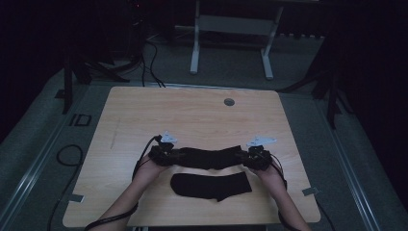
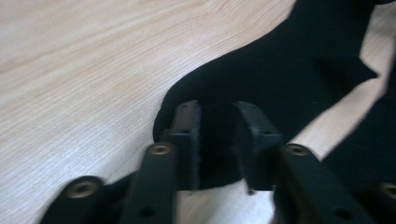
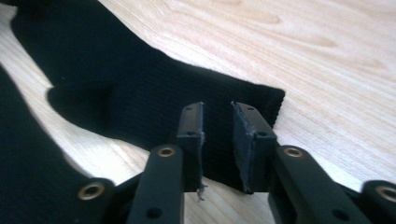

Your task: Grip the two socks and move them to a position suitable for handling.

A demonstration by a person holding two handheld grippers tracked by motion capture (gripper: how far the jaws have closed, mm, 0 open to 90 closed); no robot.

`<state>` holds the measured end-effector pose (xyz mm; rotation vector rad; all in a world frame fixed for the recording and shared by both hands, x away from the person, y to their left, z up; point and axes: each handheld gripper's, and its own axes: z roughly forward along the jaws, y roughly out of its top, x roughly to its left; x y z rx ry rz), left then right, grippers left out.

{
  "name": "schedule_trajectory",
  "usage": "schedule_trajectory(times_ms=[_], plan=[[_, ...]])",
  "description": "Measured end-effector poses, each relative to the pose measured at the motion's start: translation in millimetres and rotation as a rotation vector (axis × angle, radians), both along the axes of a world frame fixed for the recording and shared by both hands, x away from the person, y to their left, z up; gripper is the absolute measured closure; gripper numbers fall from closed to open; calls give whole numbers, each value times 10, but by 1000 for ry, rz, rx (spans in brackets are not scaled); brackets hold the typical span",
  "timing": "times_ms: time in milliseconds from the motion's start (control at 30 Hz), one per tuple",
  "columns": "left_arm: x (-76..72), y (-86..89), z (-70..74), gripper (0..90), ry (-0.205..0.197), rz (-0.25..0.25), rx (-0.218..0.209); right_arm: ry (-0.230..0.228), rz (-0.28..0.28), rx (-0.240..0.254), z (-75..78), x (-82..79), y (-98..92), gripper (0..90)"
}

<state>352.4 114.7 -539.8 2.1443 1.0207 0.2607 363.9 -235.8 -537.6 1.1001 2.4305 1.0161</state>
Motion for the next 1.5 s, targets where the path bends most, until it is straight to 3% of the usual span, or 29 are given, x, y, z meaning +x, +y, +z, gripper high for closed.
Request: schedule_trajectory(times_ms=[100, 200, 300, 533, 600, 700, 800, 900, 1000, 1167, 1333, 1500], plan=[[-104, 37, 61, 599, -11, -10, -14, -3, 14, 10, 70, -63, -12, 639], [-233, 64, 103, 540, -20, -29, -2, -1, 16, 9, 114, -158, -34, 534], [-350, 98, 130, 497, -22, -47, 1, 10, 8, 29, 122, -244, -74, 491], [-549, 155, 73, 482, -5, -61, 3, 4, 13, -17, 55, -449, -121, 464], [-592, 168, 42, 482, -4, -61, 10, 14, -5, -7, 29, -479, -143, 456], [-644, 180, -18, 482, 9, -61, 17, 31, -23, 5, -20, -521, -159, 445], [-678, 182, -99, 483, 28, -57, 22, 26, -39, -27, -65, -568, -155, 443], [-713, 168, -161, 484, 33, -57, 43, 33, -49, -6, -84, -607, -167, 443], [-733, 164, -193, 513, 29, -53, 52, 23, -49, -36, -106, -646, -138, 444], [-757, 162, -215, 598, 22, -53, 45, 15, -48, -94, -170, -666, -103, 465], [-771, 140, -225, 741, 24, -62, 30, 24, -14, -83, -169, -690, -74, 672], [-778, 113, -209, 855, 22, -56, 33, 14, 13, -106, -157, -715, -14, 830]])
